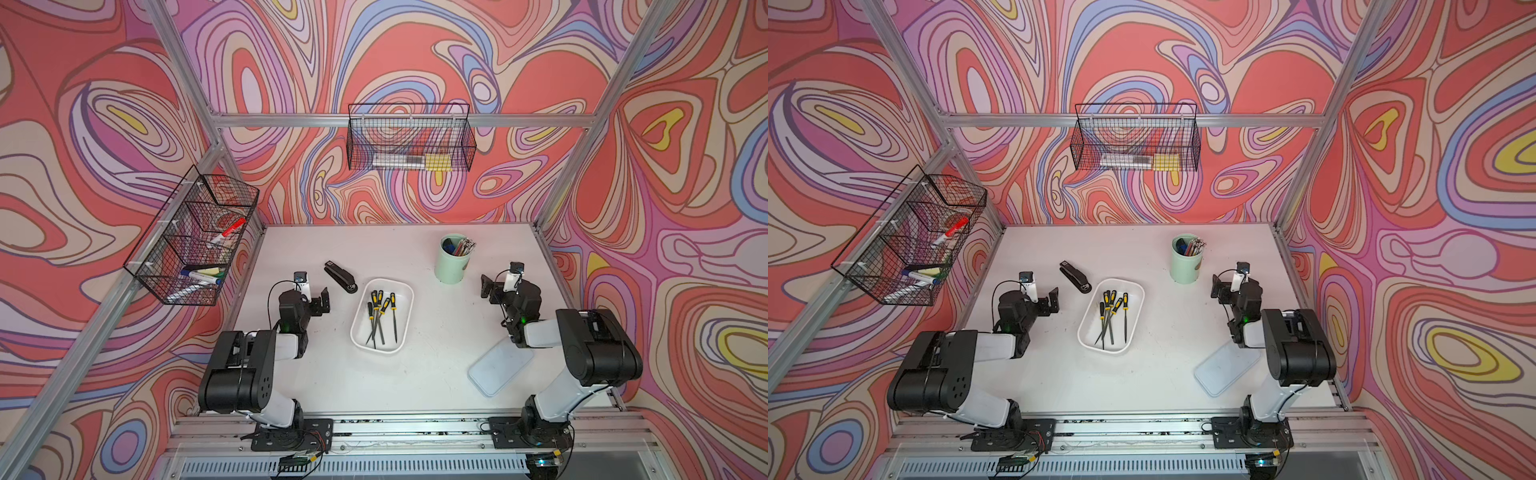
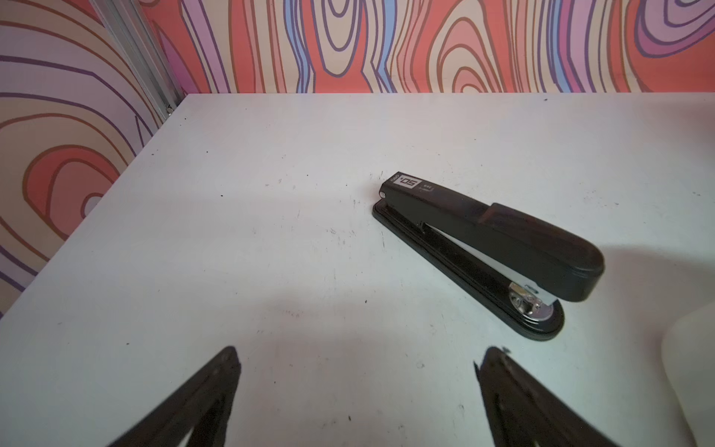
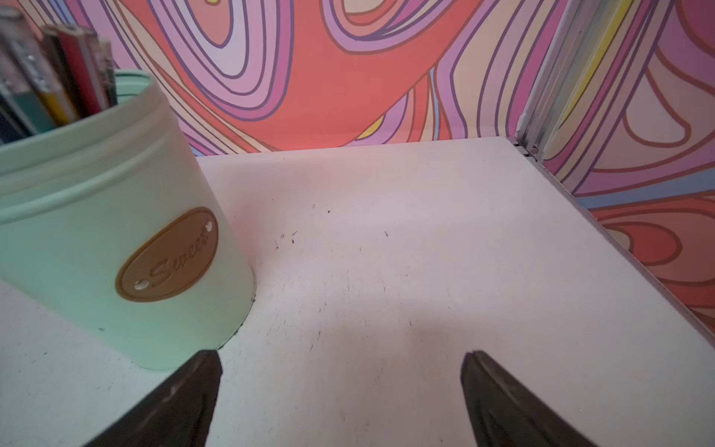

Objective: Take the file tool out of the storage box
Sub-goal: Pick up the file tool from the storage box.

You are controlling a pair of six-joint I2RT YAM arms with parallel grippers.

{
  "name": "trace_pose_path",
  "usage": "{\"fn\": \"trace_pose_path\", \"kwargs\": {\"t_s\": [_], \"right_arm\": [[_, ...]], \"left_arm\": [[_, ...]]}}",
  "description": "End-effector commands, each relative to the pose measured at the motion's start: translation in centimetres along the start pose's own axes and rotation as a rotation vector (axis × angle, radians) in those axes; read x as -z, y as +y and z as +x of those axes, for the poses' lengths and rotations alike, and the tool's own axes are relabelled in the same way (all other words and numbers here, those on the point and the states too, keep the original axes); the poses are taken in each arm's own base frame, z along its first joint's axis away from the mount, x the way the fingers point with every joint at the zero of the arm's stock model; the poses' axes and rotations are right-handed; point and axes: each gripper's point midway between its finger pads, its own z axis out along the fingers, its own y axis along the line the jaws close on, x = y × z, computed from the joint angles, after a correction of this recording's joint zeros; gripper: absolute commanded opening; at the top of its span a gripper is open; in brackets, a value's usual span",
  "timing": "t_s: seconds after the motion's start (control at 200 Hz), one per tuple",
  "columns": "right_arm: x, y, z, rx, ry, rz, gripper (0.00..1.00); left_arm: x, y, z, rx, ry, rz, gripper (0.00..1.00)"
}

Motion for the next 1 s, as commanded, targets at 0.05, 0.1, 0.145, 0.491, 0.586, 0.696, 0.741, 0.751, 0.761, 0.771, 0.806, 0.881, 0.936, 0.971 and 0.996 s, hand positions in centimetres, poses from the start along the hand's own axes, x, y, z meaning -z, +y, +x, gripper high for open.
{"fn": "trace_pose_path", "kwargs": {"t_s": [0.05,0.1,0.145,0.491,0.586,0.696,0.741,0.751,0.761,0.771,0.806,0.881,0.936,0.971,0.996], "right_arm": [[-0.3,0.1,0.0,0.008,0.003,0.003,0.98],[-0.3,0.1,0.0,0.007,0.004,0.004,0.98],[-0.3,0.1,0.0,0.008,0.003,0.003,0.98],[-0.3,0.1,0.1,0.007,0.006,0.002,0.98],[-0.3,0.1,0.0,0.008,0.003,0.003,0.98],[-0.3,0.1,0.0,0.008,0.002,0.004,0.98],[-0.3,-0.2,-0.2,0.006,-0.003,0.021,0.98],[-0.2,-0.3,-0.1,0.004,-0.003,0.024,0.98],[-0.2,-0.3,-0.1,0.003,-0.003,0.027,0.98],[-0.2,-0.4,-0.2,0.0,-0.005,0.03,0.98],[0.1,-0.4,-0.6,0.001,-0.019,0.034,0.98],[0.8,-0.6,-1.7,-0.001,-0.027,0.046,0.98],[1.1,-0.8,-2.7,-0.006,-0.027,0.061,0.98],[1.3,-0.8,-3.2,-0.006,-0.023,0.064,0.98],[1.4,-0.8,-3.4,-0.005,-0.018,0.066,0.98]], "left_arm": [[0.0,-0.1,-0.2,-0.011,-0.008,0.007,0.99],[-0.1,-0.1,-0.2,-0.011,-0.008,0.007,0.99],[-0.1,-0.1,-0.2,-0.011,-0.008,0.007,0.99],[0.0,-0.1,-0.3,-0.011,-0.009,0.007,0.99],[-0.1,-0.1,-0.2,-0.011,-0.008,0.007,0.99],[0.0,-0.2,-0.2,-0.011,-0.009,0.009,0.99],[0.0,-0.2,-0.2,-0.015,-0.009,0.01,0.99],[0.0,-0.2,-0.3,-0.015,-0.011,0.01,0.99],[0.0,-0.2,-0.3,-0.015,-0.012,0.011,0.99],[0.0,-0.2,-0.3,-0.015,-0.013,0.013,0.99],[0.2,-0.3,-0.5,-0.017,-0.017,0.016,0.99],[0.8,-0.4,-1.4,-0.033,-0.03,-0.004,0.99],[1.5,-0.4,-2.1,-0.053,-0.027,-0.031,0.99],[1.9,-0.6,-2.7,-0.069,-0.022,-0.042,0.99],[2.2,-0.8,-3.2,-0.081,-0.017,-0.05,0.99]]}}
